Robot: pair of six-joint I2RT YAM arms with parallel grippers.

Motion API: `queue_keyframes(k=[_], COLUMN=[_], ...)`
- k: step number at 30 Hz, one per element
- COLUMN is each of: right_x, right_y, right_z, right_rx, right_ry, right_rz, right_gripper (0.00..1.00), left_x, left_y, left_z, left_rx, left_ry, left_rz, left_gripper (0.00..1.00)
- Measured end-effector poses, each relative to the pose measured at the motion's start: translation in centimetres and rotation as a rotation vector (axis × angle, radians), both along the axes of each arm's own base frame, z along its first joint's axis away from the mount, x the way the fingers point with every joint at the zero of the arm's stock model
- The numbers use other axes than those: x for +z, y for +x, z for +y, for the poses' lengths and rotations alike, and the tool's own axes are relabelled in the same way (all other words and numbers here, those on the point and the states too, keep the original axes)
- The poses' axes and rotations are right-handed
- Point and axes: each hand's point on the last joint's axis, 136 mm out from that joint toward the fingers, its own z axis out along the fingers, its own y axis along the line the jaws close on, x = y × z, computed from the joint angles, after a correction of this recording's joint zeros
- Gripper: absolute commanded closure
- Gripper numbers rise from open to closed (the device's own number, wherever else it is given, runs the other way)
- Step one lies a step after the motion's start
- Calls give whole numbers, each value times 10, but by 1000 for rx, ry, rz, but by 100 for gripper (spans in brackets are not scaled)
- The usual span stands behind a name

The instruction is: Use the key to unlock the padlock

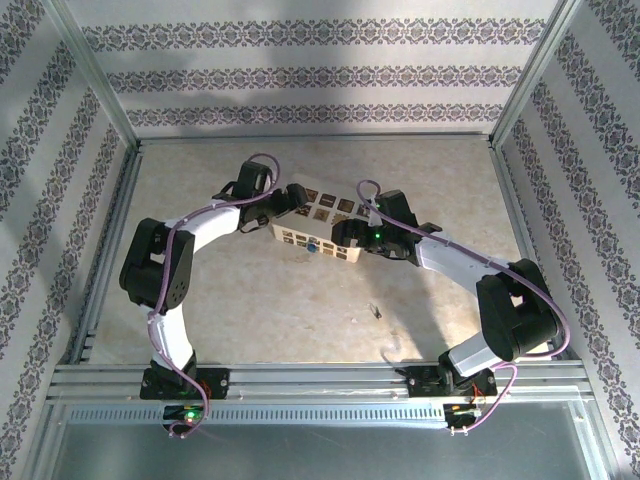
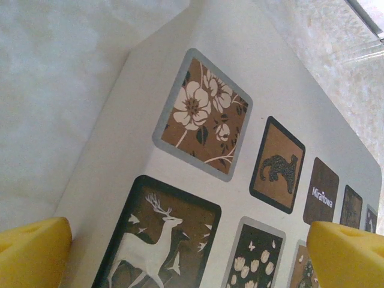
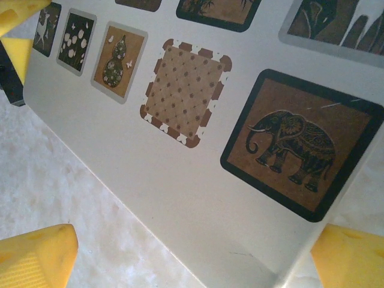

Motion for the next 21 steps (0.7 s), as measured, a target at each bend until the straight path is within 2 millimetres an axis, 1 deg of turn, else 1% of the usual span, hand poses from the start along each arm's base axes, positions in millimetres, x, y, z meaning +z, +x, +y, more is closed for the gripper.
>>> queue_keyframes(k=[3,6,9,11,13,16,19,21], right_x=[2,11,25,35,43,50,49,44], right_y=[-1,-3,-7,-14,-24,-45,-68,-83], right_z=[-6,-20,-39,-52,-64,-77,-86,-91], right_rx=[-15,-40,-74,-90,-96,-93,-85,-81], right_ry=[-2,-29,-79,-123,-164,-204,-227,-237], right_rz=[-12,-37,-76,-106,-122,-122,-87,-43], right_gripper=[2,2,1,2,2,7,15,22], left_x=[4,14,21,33,48,81,108,115], left_y=[3,9,9,7,3,-9,-26,-36], left_z=[-4,-5,-2,4,12,26,44,59], left_rx=[-19,-34,-36,-28,-16,9,50,90], left_ry=[4,11,27,46,70,103,150,196], left_rz=[-11,-40,-59,-84,-120,-209,-299,-348], left_gripper=[1,1,1,1,1,0,0,0])
